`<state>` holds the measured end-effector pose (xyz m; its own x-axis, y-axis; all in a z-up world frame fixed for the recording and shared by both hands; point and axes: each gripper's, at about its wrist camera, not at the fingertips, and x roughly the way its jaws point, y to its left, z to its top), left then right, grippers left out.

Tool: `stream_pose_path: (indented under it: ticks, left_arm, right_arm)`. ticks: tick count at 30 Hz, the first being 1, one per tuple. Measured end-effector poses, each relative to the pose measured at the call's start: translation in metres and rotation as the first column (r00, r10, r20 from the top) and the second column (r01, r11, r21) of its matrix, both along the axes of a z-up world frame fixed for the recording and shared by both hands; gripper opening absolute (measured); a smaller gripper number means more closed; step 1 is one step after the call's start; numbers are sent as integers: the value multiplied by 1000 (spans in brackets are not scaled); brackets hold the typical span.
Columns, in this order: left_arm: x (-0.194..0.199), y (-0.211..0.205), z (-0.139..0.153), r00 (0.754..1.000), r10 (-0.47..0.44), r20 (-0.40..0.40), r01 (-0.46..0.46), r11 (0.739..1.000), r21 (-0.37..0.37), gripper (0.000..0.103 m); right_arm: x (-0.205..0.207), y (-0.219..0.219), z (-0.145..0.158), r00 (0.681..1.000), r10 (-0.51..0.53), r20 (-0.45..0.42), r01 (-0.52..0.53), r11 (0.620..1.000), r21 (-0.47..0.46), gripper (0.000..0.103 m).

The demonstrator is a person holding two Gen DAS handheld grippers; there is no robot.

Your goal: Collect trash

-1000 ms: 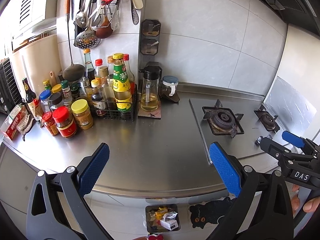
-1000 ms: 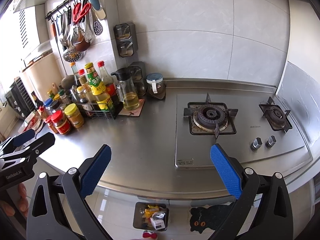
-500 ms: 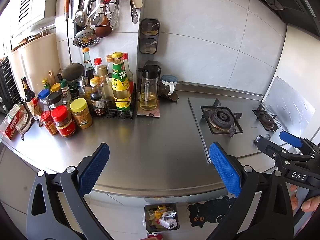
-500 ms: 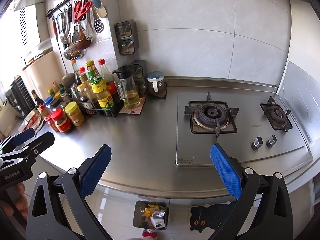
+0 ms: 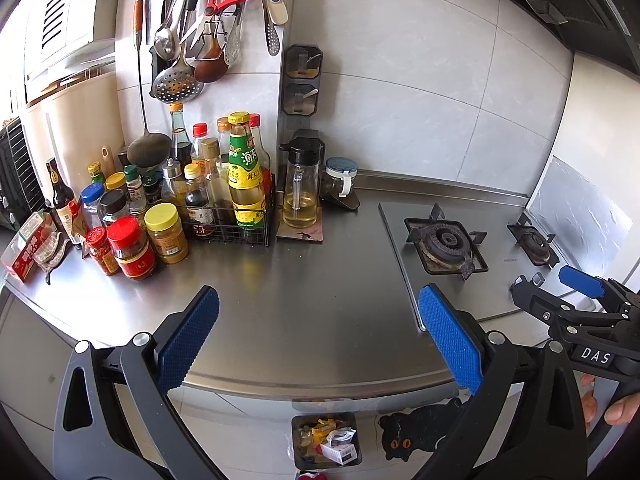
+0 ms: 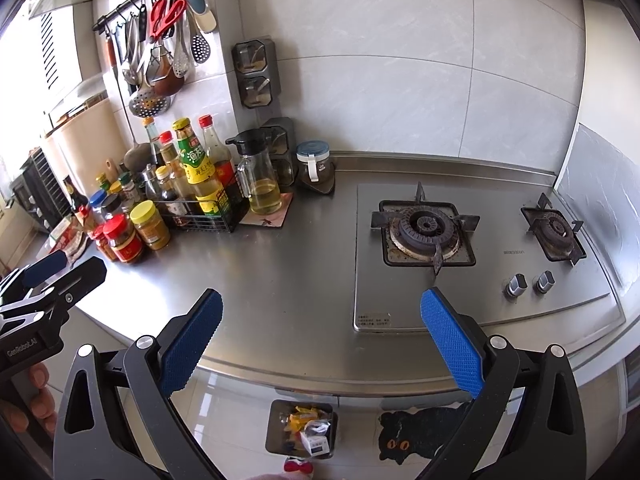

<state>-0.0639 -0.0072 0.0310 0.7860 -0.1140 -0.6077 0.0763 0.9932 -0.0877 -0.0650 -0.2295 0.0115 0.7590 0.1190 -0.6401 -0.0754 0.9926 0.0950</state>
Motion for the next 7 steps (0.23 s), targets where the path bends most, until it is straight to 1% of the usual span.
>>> stream_pose_path:
  ticks: [4,7]
  left_arm:
    - [0,1,0,1000,8,-18,-8,1000,-3,95]
    - [0,2,0,1000,13,-15,-13,1000,-3,95]
  right_arm:
    - [0,2,1,1000,2,0,-2,1000,-4,100]
    - [0,3,2,1000,4,-1,-4,1000,-5,100]
